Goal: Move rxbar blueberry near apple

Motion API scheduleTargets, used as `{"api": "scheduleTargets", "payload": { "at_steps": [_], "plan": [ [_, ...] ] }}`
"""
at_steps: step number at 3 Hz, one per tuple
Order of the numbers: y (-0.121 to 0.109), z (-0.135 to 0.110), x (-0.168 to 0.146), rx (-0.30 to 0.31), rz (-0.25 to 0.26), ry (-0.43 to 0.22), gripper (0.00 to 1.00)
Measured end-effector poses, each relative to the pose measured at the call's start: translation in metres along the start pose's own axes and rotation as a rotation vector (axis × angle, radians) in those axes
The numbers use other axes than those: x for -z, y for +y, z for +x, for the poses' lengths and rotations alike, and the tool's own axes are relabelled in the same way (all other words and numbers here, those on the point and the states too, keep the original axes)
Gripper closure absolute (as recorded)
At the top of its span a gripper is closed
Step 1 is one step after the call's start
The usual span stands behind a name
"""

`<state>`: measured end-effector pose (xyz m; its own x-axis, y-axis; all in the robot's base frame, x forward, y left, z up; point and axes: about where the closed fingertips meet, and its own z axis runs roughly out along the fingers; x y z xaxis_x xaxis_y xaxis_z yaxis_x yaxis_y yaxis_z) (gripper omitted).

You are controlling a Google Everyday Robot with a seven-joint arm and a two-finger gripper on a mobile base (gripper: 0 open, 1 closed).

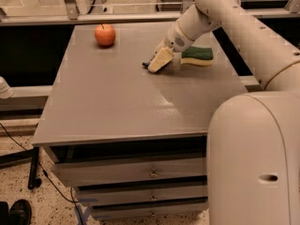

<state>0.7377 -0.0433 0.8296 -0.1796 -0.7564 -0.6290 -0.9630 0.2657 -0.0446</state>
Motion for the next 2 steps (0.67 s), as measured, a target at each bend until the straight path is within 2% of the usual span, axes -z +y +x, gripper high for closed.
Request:
{"api": "scheduleTargets", "payload": {
  "at_steps": [1, 2],
  "plan": [
    [-0.006, -0.015, 0.014, 0.027, 0.037, -0.012, 0.87],
    [-0.008, -0.036, 0.019, 0.066, 0.049, -0.040, 1.00]
  ]
}}
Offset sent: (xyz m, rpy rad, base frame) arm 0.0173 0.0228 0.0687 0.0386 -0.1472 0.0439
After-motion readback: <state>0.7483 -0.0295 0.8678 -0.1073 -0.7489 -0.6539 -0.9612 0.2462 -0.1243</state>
